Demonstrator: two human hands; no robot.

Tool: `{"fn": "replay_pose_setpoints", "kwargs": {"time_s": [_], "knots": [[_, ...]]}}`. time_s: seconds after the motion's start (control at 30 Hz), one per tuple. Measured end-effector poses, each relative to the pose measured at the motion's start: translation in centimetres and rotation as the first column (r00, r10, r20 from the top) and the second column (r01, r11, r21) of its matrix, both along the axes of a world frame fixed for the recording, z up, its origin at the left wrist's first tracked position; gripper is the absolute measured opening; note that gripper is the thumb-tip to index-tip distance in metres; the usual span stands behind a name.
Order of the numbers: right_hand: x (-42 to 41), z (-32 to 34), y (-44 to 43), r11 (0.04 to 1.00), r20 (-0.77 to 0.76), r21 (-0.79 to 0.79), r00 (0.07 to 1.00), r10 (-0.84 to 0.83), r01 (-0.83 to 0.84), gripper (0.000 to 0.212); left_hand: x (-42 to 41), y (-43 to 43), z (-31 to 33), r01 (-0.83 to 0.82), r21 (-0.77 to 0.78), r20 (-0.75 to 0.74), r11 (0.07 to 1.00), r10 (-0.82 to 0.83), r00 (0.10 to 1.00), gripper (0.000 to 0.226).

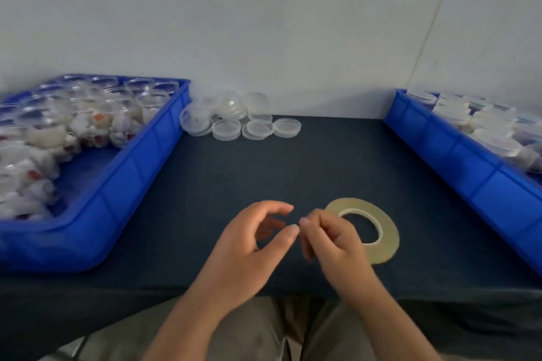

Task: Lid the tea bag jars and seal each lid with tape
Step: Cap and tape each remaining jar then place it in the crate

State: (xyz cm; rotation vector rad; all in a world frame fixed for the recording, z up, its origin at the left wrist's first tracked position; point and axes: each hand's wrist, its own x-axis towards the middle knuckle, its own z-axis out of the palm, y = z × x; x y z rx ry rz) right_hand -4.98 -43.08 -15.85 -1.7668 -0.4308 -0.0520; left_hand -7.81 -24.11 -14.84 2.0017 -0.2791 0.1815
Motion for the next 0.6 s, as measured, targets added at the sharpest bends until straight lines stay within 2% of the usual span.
{"fn": "replay_pose_setpoints", "kwargs": {"time_s": [0.07, 0.13, 0.23, 0.3, 0.4, 0.5, 0.53, 0.6], "knots": [[-0.2, -1.4, 1.5, 0.998, -0.109, 0.046, 0.993, 0.052, -0.047, 0.060, 0.0, 0.4, 0.7, -0.020, 0.026, 0.019, 0.999, 0.020, 1.000, 0.033], [0.2, -1.8, 1.9, 0.998, -0.132, -0.027, 0.990, 0.058, -0.062, 0.062, 0.0, 1.3, 1.5, -0.072, 0.062, 0.051, 0.995, 0.069, 0.996, 0.027], [0.9, -2.3, 1.5, 0.994, -0.141, -0.088, 0.989, 0.047, -0.060, 0.056, 0.3, 4.2, 3.2, -0.238, 0.126, 0.110, 0.963, 0.224, 0.968, 0.019], [1.0, -2.6, 1.2, 0.995, -0.137, -0.082, 0.990, 0.039, -0.050, 0.054, 0.9, 7.2, 4.6, -0.388, 0.201, 0.165, 0.899, 0.360, 0.918, 0.020], [1.1, -3.0, 1.1, 0.998, -0.158, -0.057, 0.987, 0.032, -0.041, 0.052, 2.4, 12.6, 7.4, -0.545, 0.359, 0.184, 0.757, 0.515, 0.837, 0.021], [1.4, -3.6, 1.0, 0.999, -0.159, -0.011, 0.987, 0.028, -0.030, 0.057, 4.0, 19.0, 10.5, -0.557, 0.567, 0.141, 0.607, 0.594, 0.792, 0.021], [1.5, -3.8, 0.9, 1.000, -0.153, -0.008, 0.988, 0.025, -0.027, 0.061, 4.3, 21.3, 11.5, -0.541, 0.654, 0.119, 0.528, 0.635, 0.763, 0.022], [1.7, -4.1, 0.9, 0.999, -0.142, -0.031, 0.990, 0.009, -0.014, 0.068, 4.4, 25.7, 12.8, -0.478, 0.819, 0.086, 0.316, 0.757, 0.648, 0.031]]}}
